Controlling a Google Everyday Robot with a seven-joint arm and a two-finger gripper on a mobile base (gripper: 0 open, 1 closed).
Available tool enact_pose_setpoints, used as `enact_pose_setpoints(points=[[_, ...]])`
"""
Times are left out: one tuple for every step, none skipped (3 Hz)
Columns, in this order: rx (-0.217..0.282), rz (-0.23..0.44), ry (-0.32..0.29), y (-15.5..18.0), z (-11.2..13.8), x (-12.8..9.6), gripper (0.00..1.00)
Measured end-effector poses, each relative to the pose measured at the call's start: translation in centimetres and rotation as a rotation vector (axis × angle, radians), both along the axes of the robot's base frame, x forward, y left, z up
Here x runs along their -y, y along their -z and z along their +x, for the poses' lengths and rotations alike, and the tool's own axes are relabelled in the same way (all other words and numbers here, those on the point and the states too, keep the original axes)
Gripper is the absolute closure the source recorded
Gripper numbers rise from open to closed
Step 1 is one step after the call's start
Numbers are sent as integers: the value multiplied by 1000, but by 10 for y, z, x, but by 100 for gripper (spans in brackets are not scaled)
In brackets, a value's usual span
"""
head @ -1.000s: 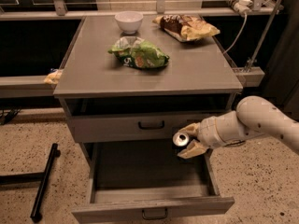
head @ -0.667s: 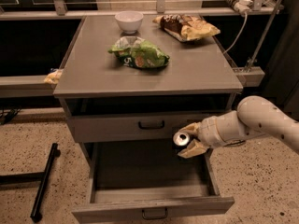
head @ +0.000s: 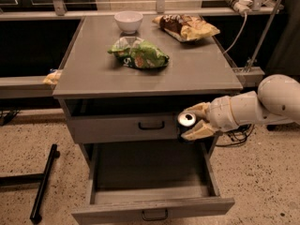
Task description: Pick pepsi can from middle drawer and place on counter
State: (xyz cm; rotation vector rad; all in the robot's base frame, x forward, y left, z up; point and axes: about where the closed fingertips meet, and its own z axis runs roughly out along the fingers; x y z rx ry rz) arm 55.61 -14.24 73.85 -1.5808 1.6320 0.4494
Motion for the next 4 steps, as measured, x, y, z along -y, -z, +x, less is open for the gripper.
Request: enact_pose_setpoints(points=[[42,3,40,-86,5,0,100],[142,4,98,-220,9,-16,100],[141,4,97,-220,8,-16,100],[123,5,98,-219,22,-16,100]])
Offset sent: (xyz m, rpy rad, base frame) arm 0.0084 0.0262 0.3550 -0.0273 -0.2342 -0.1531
